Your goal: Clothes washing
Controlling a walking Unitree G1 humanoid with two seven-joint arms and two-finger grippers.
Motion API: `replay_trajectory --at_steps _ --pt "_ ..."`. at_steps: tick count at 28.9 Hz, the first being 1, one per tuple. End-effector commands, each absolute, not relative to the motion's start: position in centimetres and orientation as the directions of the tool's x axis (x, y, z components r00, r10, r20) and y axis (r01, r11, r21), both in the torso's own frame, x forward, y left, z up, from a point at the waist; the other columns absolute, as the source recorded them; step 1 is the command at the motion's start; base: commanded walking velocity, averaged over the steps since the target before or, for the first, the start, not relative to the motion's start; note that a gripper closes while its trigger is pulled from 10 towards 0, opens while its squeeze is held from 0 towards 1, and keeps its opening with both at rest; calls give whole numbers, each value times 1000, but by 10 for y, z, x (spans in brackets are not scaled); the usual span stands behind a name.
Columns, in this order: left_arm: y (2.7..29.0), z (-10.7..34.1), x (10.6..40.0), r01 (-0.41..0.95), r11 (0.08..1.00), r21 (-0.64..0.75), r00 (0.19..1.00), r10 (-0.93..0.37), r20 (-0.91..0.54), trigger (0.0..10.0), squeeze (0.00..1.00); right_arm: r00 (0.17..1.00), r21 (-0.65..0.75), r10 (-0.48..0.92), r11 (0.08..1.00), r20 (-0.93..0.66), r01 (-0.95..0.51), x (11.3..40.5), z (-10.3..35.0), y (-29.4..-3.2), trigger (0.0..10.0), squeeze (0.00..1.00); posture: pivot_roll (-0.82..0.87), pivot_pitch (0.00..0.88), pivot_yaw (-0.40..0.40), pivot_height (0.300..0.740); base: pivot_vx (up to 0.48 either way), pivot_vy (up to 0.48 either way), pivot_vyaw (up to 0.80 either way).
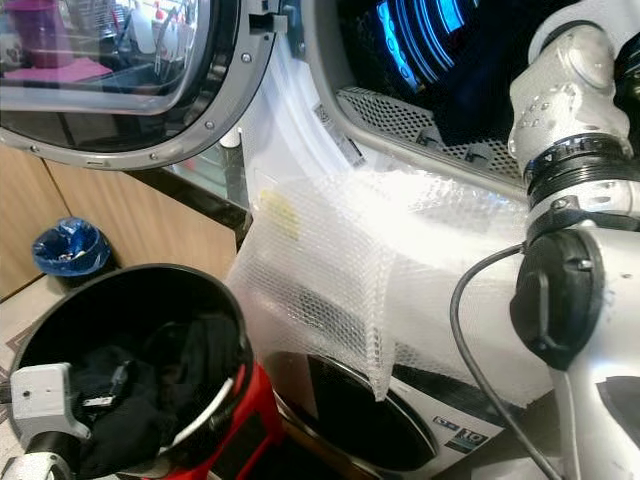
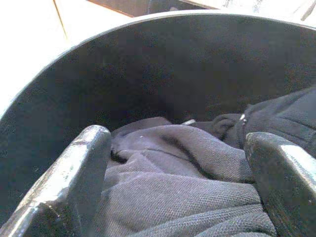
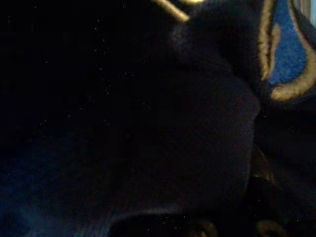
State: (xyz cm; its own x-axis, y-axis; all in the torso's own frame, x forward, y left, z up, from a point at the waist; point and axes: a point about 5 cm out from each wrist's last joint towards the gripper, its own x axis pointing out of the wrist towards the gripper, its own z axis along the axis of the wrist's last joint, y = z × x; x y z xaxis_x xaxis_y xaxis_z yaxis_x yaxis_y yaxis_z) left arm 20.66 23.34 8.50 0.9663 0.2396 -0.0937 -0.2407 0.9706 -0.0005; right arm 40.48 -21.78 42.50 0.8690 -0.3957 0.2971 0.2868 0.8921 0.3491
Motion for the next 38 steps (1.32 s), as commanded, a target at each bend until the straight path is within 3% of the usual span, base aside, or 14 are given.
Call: replay_trajectory --at_steps 1,2,3,4,5,12,13,14,15,22,25,26,27,38 --pt "229 55 193 -260 965 -17 935 247 -255 10000 0 889 290 -327 927 321 236 406 432 -203 1098 0 252 165 -152 740 0 0 0" --pt "228 55 192 -262 965 -19 934 248 -256 10000 0 894 279 -315 933 318 229 407 430 -200 1098 0 252 165 -152 740 0 0 0" --pt "226 55 192 -263 965 -22 934 249 -257 10000 0 895 264 -317 935 315 238 408 428 -198 2235 0 252 165 -152 740 0 0 0" --pt "226 55 192 -262 965 -25 934 247 -259 10000 0 894 250 -321 936 311 249 409 426 -197 4784 0 252 165 -152 740 0 0 0" --pt "223 54 191 -259 965 -28 933 243 -264 10000 0 907 227 -303 944 294 241 412 419 -192 10000 0 250 169 -156 740 0 0 0" --pt "209 53 191 -243 968 -60 935 218 -280 10000 0 973 144 -130 984 192 103 425 381 -151 10000 0 259 187 -170 740 0 0 0" --pt "207 53 191 -245 967 -64 934 217 -285 10000 0 976 170 -116 982 182 85 425 379 -146 10000 647 265 189 -173 740 0 0 0" --pt "206 52 190 -246 967 -68 933 217 -288 10000 0 978 176 -110 981 178 78 426 379 -144 10000 647 266 190 -174 740 0 0 0" --pt "205 52 190 -251 965 -81 931 217 -293 10000 0 980 214 -95 975 174 56 426 379 -141 10000 1000 270 187 -177 740 0 0 0" --pt "193 52 190 -245 962 -118 934 202 -293 10000 0 954 268 141 940 264 -213 421 399 -112 10000 1000 304 175 -197 740 0 0 0" --pt "190 53 192 -266 955 -133 932 220 -288 10000 0 949 504 -246 856 199 116 418 407 -165 10000 1000 313 168 -206 740 0 0 0" --pt "190 53 193 -270 953 -134 932 224 -284 10000 0 933 525 -323 827 158 198 417 403 -178 10000 627 314 167 -208 740 0 0 0" --pt "189 55 194 -284 948 -147 932 237 -275 10000 0 908 524 -397 806 133 275 415 399 -193 10000 0 314 158 -209 740 0 0 0" --pt "184 54 198 -281 946 -160 932 230 -280 10000 0 877 501 -480 768 38 398 418 363 -210 10000 0 284 162 -192 740 0 0 0"
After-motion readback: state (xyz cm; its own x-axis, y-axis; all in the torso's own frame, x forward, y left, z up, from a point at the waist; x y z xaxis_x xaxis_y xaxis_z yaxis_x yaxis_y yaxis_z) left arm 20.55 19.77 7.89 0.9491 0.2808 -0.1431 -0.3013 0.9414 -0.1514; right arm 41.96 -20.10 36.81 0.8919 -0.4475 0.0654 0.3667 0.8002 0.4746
